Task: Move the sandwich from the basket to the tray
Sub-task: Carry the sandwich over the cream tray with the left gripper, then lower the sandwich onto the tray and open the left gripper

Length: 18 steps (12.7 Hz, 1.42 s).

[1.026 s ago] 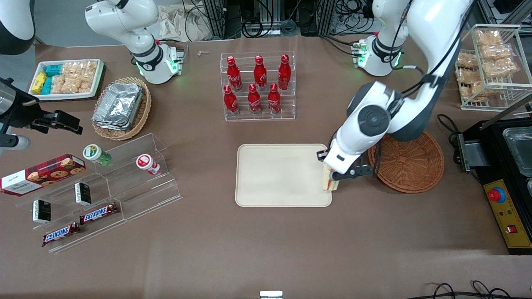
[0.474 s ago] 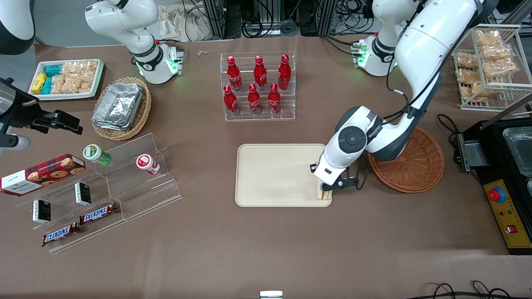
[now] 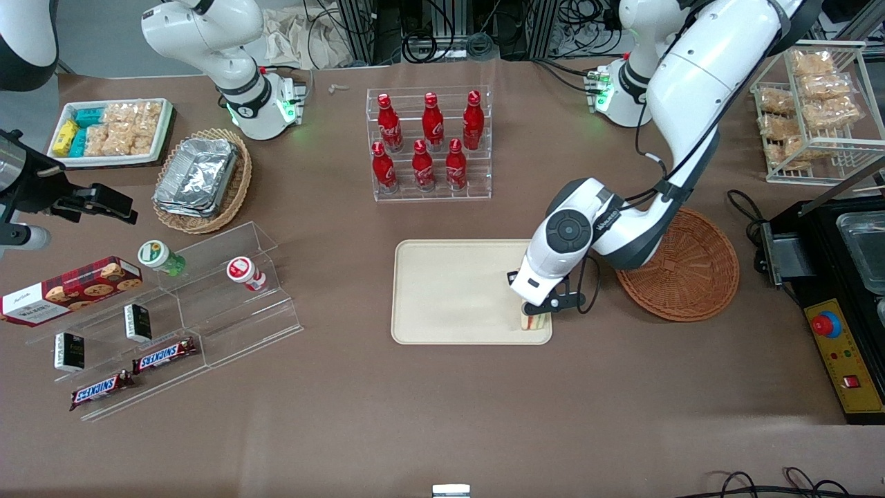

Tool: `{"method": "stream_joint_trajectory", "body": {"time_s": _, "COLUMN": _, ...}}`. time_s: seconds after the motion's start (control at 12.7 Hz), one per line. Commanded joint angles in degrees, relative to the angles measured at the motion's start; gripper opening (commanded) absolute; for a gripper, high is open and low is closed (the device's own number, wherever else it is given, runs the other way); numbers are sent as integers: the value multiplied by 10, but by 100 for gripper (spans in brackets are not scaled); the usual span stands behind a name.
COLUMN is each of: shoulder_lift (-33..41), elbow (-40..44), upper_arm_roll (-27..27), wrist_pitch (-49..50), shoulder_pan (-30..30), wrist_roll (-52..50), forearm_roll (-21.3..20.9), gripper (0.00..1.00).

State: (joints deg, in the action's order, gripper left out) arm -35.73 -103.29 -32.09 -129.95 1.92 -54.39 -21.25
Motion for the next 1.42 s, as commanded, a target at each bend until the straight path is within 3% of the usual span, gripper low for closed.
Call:
{"method": "stream_joint_trajectory", "body": {"time_s": 0.0, "shoulder_lift": -22, "elbow": 14, "upper_arm_roll": 1, "wrist_pitch": -8, "shoulder_pan": 6, "wrist_roll": -49, "forearm_roll": -49, "gripper": 79}}
{"method": "stream_joint_trajectory", "body": {"time_s": 0.08, "shoulder_lift": -24, "elbow": 14, "upper_arm_roll": 1, "wrist_pitch": -8, "shoulder_pan": 6, "wrist_roll": -52, "forearm_roll": -62, "gripper": 99}}
{"method": "stream_joint_trajectory", "body": {"time_s": 0.71, "shoulder_lift": -14, "elbow": 32, "upper_arm_roll": 0, "wrist_pitch": 0, "shoulder_pan": 7, "wrist_roll": -53, "forearm_roll": -56, "gripper": 100}}
{"method": "stream_joint_trajectory", "body": {"time_s": 1.03, "shoulder_lift": 31, "elbow": 81, "upper_arm_roll": -2, "wrist_pitch": 122, "shoulder_pan": 5, "wrist_roll": -43, "forearm_roll": -51, "gripper": 100}}
{"method": "stream_joint_trajectory", "body": {"time_s": 1.18, "shoulder_lift": 74, "elbow": 81, "upper_arm_roll": 2, "wrist_pitch": 146, "shoulder_pan": 1, "wrist_roll": 12, "forearm_roll": -14, "gripper": 100}}
{"method": "stream_joint_trajectory", "body": {"time_s": 1.34, "shoulder_lift": 131, "elbow": 78, "upper_arm_roll": 39, "wrist_pitch": 182, "shoulder_pan": -4, "wrist_roll": 121, "forearm_roll": 63, "gripper": 100}}
